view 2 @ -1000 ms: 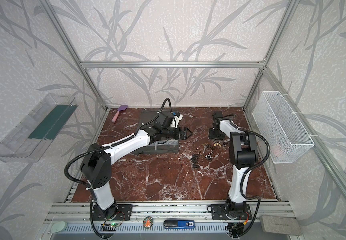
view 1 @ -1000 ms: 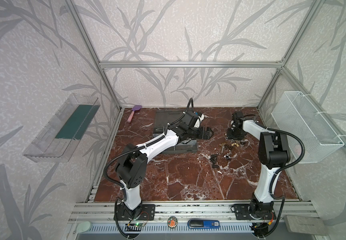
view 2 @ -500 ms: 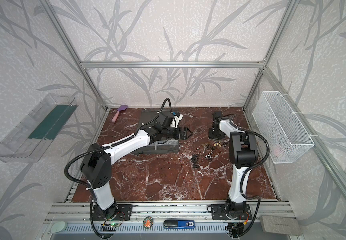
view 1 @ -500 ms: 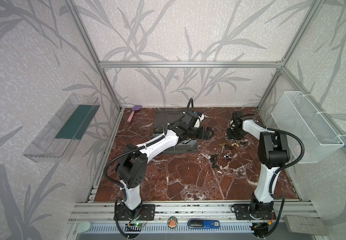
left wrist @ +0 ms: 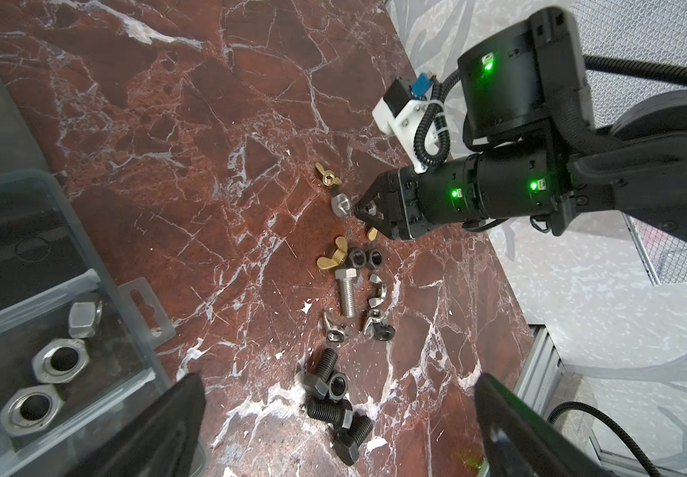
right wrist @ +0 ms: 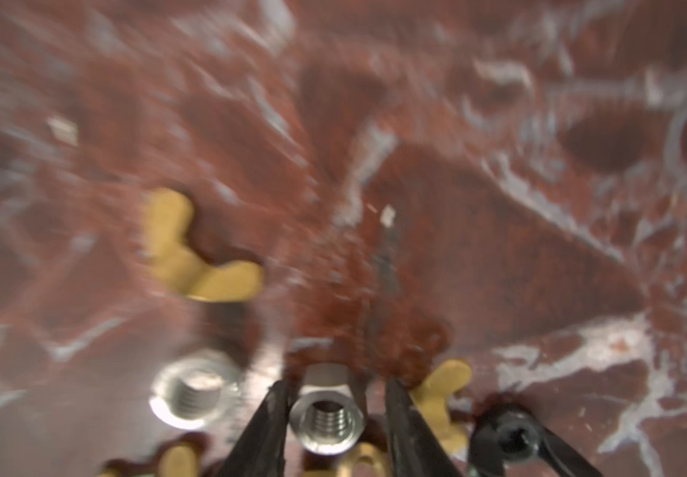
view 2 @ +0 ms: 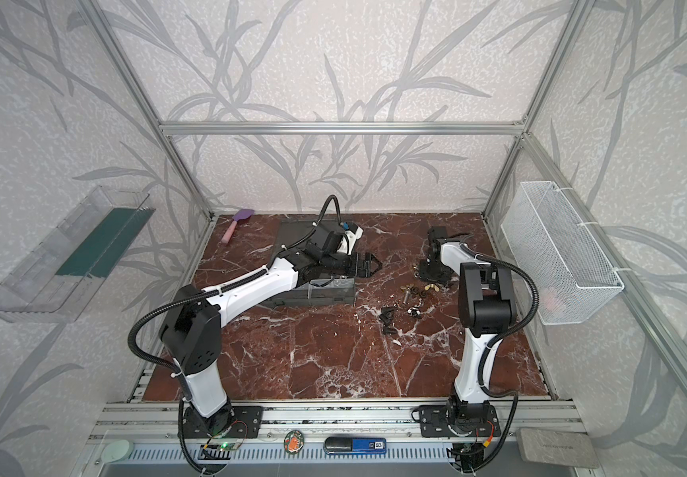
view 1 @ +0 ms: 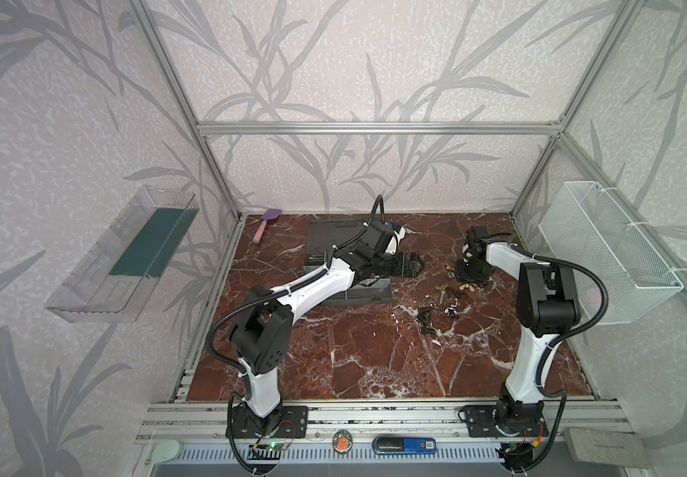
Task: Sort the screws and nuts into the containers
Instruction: 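Lower the right gripper and grasp another silver hex nut, then carry the silver hex nut into the organizer compartment and release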
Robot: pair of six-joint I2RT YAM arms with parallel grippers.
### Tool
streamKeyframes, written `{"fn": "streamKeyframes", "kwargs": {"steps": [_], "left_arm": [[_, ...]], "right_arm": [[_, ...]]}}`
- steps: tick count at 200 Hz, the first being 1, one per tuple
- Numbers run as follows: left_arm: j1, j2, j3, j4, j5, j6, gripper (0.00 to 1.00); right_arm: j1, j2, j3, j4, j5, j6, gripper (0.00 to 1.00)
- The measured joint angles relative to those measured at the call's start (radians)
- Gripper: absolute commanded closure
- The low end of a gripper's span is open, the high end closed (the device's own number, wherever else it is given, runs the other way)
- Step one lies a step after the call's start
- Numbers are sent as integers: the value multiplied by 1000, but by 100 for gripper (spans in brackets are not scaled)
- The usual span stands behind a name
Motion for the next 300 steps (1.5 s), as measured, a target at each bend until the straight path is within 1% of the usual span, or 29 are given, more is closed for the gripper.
{"fn": "streamKeyframes", "kwargs": {"steps": [82, 110, 142, 168, 182, 205, 242, 272, 300], "left_arm": [[0, 0, 0, 0, 0, 1, 0], [0, 0, 0, 0, 0, 1, 0], [0, -2, -2, 0, -1, 1, 1], [0, -7, -6, 0, -3, 1, 1], [0, -12, -6, -4, -10, 9, 1], [1, -27, -6, -26, -29, 22, 1], [24, -97, -19, -71, -62, 39, 0], [61, -192, -73, -90, -85, 45, 1], [117, -282, -153, -100, -98, 41, 0]], "right_arm": [[-11, 3, 1, 0, -11, 7, 61], [-11, 7, 5, 1, -12, 10, 68], [-11, 11, 11, 2, -13, 11, 79], [-8, 11, 13, 0, -15, 13, 84], [-3, 11, 15, -2, -15, 13, 86], [31, 11, 24, -18, -21, 13, 86], [124, 10, 73, -76, -37, 13, 86], [214, 8, 164, -111, -37, 15, 86], [314, 8, 272, -142, -40, 19, 86]]}}
